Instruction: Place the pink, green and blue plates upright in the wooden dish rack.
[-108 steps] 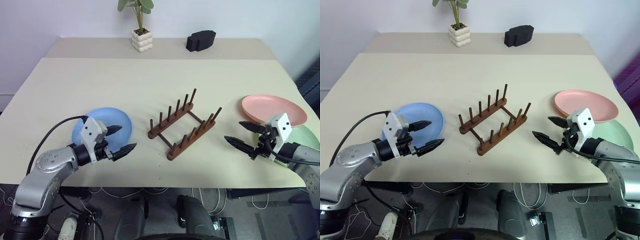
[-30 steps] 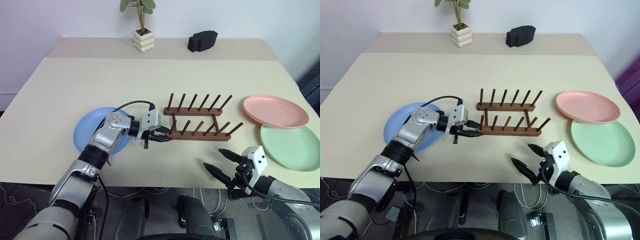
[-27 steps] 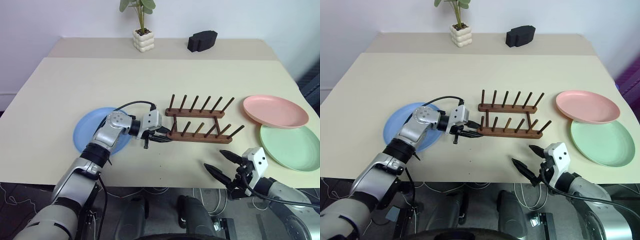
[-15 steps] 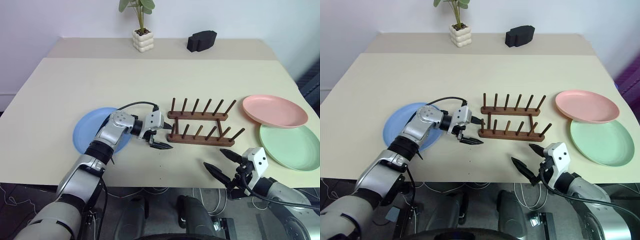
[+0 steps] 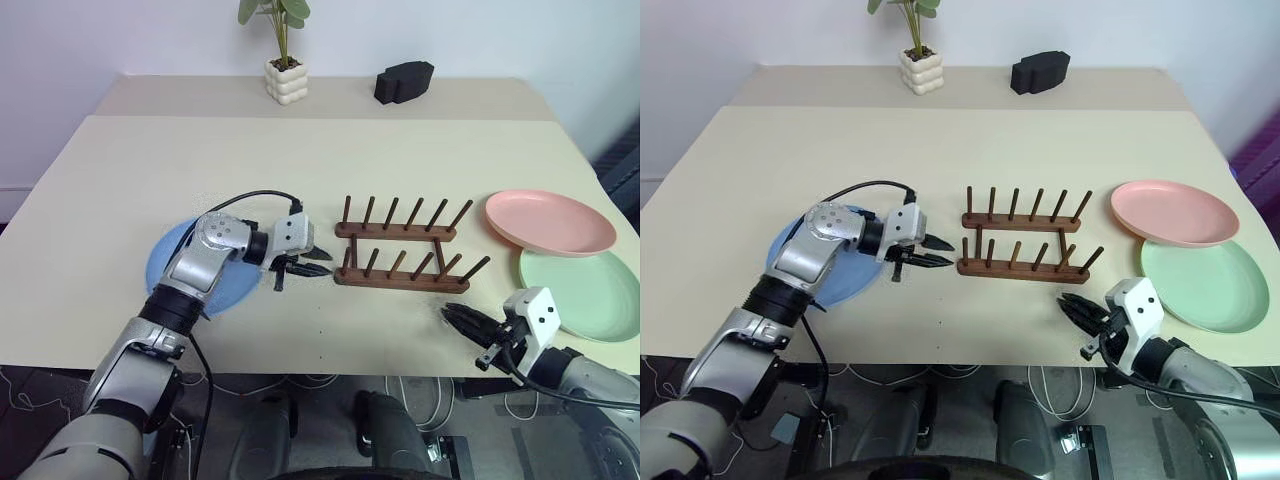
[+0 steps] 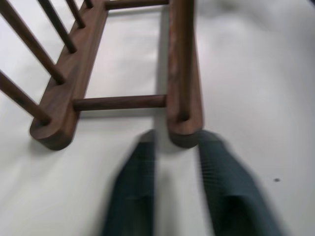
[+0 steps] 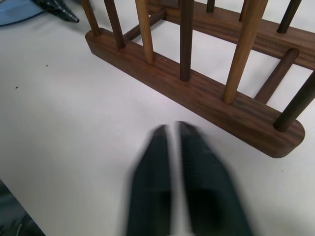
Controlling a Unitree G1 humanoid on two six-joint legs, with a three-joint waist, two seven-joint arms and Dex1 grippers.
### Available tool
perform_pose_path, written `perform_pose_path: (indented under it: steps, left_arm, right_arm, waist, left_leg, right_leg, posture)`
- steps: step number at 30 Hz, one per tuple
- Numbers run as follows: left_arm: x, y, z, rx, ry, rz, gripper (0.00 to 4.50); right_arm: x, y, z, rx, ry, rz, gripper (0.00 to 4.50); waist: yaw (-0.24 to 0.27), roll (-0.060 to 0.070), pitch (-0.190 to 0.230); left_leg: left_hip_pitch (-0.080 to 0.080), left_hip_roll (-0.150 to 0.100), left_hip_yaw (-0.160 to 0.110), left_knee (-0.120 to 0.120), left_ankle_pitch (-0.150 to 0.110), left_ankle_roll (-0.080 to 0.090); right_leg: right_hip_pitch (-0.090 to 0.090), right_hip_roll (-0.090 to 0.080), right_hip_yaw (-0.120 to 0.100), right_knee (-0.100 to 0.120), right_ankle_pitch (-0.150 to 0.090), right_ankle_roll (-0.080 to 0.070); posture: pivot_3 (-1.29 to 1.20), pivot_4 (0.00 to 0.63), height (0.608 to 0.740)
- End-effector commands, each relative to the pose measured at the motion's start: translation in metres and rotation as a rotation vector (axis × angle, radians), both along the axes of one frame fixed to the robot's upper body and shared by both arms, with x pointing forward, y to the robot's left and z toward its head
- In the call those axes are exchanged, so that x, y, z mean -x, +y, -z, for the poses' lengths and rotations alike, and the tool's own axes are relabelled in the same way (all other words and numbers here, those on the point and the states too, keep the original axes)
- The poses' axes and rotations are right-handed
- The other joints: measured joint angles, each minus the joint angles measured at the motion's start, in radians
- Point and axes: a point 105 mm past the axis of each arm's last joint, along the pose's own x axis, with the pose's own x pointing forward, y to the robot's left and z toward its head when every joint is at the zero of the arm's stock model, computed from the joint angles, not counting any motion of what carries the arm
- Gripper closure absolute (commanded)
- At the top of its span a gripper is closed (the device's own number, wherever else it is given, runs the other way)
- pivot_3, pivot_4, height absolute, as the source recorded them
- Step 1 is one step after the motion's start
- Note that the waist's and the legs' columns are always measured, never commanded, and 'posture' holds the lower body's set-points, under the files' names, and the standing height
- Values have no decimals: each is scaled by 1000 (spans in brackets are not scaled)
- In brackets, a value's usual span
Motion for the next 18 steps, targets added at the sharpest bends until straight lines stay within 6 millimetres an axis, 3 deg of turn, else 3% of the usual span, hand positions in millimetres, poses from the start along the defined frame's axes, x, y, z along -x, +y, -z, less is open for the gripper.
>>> perform_pose_path:
  steps: [1, 6, 10, 18]
  left_arm:
    - [7, 6, -11, 2, -20, 10, 4457]
    - [29, 2, -6, 5, 14, 65, 4457]
    - [42, -12, 9, -39, -15, 99, 4457]
    - [38, -43, 29, -40, -50, -1, 4457]
  right_arm:
    - [0, -8, -3, 55, -2, 12, 4500]
    - [2, -17, 2, 110, 51, 18, 4500]
    - [1, -28, 14, 197, 101, 36, 4500]
    - [-22, -38, 29, 308, 87, 74, 4500]
  waist:
    - [-1, 0, 0]
    - [0, 0, 0]
    - [2, 0, 0]
    - [-4, -1, -1]
  left_leg:
    - [0, 0, 0, 0, 0, 0]
    - [0, 0, 0, 0, 0, 0]
    - [0, 0, 0, 0, 0, 0]
    - [1, 0, 1, 1, 0, 0]
  right_leg:
    - [0, 0, 0, 0, 0, 0]
    - [0, 0, 0, 0, 0, -1]
    - [1, 0, 0, 0, 0, -1]
    - [1, 0, 1, 0, 0, -1]
  posture:
    - [0, 150, 740]
    - [0, 150, 740]
    - [0, 150, 740]
    - [0, 150, 740]
